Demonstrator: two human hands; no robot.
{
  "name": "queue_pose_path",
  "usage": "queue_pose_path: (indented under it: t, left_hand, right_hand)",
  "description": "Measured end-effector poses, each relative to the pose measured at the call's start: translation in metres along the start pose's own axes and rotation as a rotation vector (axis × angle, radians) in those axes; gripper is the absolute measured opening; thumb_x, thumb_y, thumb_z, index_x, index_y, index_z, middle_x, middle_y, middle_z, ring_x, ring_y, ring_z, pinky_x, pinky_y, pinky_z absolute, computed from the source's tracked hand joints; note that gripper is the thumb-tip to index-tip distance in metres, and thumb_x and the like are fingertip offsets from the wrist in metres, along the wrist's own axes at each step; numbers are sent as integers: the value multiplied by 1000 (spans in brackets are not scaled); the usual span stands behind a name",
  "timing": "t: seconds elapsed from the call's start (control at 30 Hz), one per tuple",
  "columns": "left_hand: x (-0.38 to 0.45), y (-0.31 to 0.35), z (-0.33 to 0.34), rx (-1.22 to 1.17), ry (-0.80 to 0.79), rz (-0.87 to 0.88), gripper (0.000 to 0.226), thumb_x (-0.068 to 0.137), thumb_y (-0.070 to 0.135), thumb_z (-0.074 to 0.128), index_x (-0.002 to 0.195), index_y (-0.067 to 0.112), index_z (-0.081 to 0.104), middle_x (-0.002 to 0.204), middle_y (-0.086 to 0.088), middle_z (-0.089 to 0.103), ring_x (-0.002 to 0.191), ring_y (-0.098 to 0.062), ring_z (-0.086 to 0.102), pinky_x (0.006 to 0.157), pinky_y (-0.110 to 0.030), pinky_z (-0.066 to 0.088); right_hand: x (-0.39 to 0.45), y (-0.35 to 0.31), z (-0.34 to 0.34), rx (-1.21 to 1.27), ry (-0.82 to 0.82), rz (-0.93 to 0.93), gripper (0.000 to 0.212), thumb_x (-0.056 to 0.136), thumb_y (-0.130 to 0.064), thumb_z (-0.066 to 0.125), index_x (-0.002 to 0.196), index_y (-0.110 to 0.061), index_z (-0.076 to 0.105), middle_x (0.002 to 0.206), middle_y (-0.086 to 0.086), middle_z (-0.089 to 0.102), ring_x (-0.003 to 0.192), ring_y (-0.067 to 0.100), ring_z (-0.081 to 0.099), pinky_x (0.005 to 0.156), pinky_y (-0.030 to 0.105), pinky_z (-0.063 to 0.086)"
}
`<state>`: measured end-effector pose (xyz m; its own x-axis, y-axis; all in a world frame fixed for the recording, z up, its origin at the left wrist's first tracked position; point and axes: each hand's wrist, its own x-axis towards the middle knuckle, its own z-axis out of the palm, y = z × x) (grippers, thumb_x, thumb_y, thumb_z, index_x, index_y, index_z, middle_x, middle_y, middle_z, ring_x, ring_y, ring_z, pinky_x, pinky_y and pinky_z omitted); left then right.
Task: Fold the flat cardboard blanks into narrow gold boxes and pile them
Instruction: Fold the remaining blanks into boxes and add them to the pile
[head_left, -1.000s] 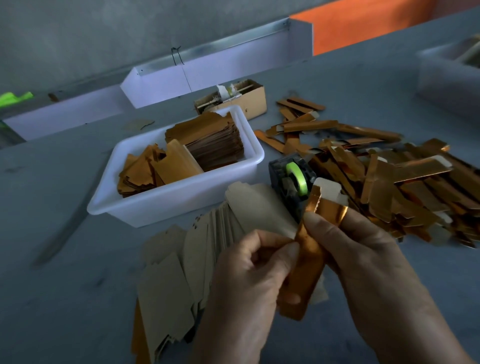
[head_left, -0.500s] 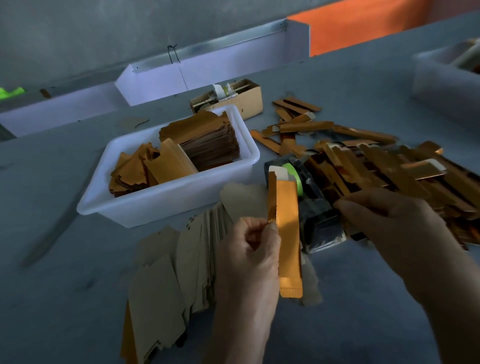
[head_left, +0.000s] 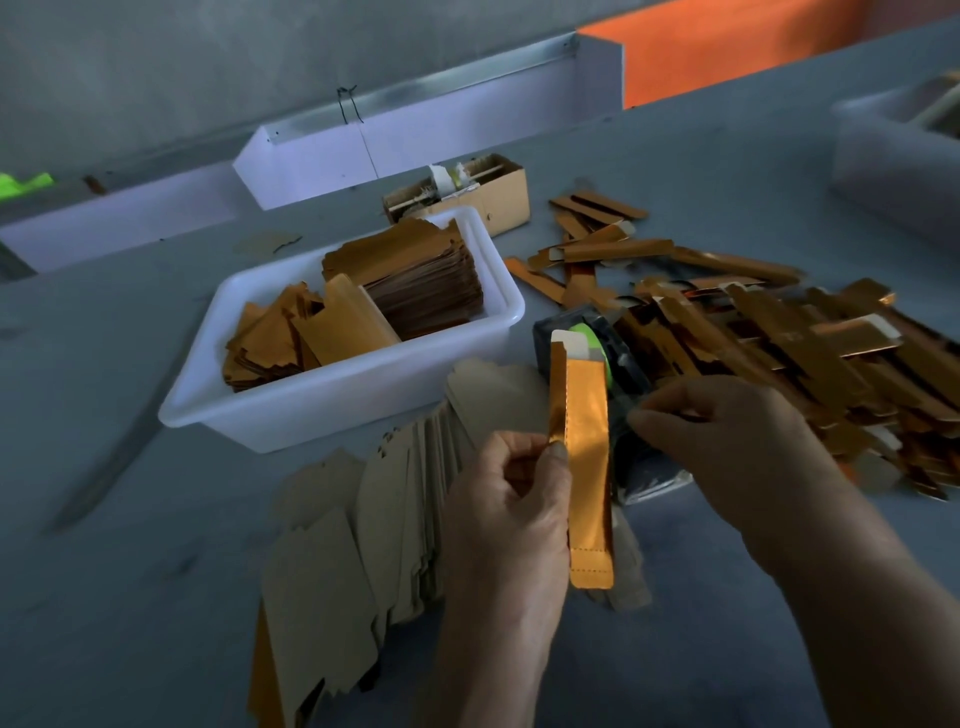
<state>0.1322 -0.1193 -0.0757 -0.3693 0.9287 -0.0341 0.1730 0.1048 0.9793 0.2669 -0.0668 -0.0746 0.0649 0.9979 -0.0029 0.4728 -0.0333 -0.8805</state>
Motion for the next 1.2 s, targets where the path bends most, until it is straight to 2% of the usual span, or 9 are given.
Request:
queue_pose_path:
  t: [0.1,0.17,0.23,0.37,0.53,0.67,0.97,1.07,1.2]
  left_hand:
    - [0,-1,0,-7,-12,-5,9,88,26,63,80,24,66,78,-4,69,69,-24,65,62,-41,55]
    - [0,-2,-1,-25,-23,-15,9,89,24,62,81,23,66,78,-5,69,72,-28,66,65,-44,56]
    - [1,-3,-2,-39,-42,-18,10,90,23,62,81,23,66,76,-4,69,66,-21,64,61,-37,55]
    - [3,0,-4,-66,-62,-16,13,89,26,61,77,27,65,73,-4,67,56,-9,57,48,-19,46]
    - [1,5,3,-109,-145,14,7,87,28,63,81,27,67,78,0,68,69,-12,63,57,-22,47]
    - [3,7,16,-127,-213,32,5,90,27,61,87,25,64,85,2,70,77,-11,67,66,-24,51]
    - [10,2,33,-41,-198,14,7,91,29,61,85,27,63,77,7,67,72,-6,65,64,-21,52]
    - [11,5,33,-15,-195,11,7,91,31,60,86,27,63,77,7,66,68,-4,65,61,-22,55]
    - [12,7,31,22,-205,-8,8,92,32,60,92,25,64,86,3,69,77,-14,68,69,-33,60]
  right_hand:
    - [-3,0,1,373,-30,109,10,84,-22,66,74,-24,70,76,-9,68,73,10,64,58,19,48]
    - [-8,2,-1,544,-43,169,8,83,-23,66,77,-21,71,86,-4,71,85,17,66,75,31,53]
    - [-13,6,-4,475,3,150,9,81,-26,65,75,-21,71,103,-5,68,91,18,62,80,37,49]
    - [-25,9,-3,216,86,68,9,78,-28,64,70,-25,64,117,-13,57,70,6,49,59,26,36]
    - [-27,13,3,76,129,28,12,81,-22,67,70,-26,64,113,-15,54,95,8,54,79,37,48]
    - [-27,16,5,72,126,30,8,80,-23,67,72,-24,66,117,-12,56,103,12,55,85,40,50]
    - [-27,23,7,106,158,-31,9,80,-23,68,72,-26,66,106,-18,55,92,4,55,68,18,41]
    - [-24,20,7,-70,209,-146,7,80,-21,69,75,-16,69,101,-15,52,82,2,51,62,12,35]
    - [-22,15,7,-239,259,-203,9,81,-14,70,78,-6,70,96,-10,52,75,6,51,59,8,32]
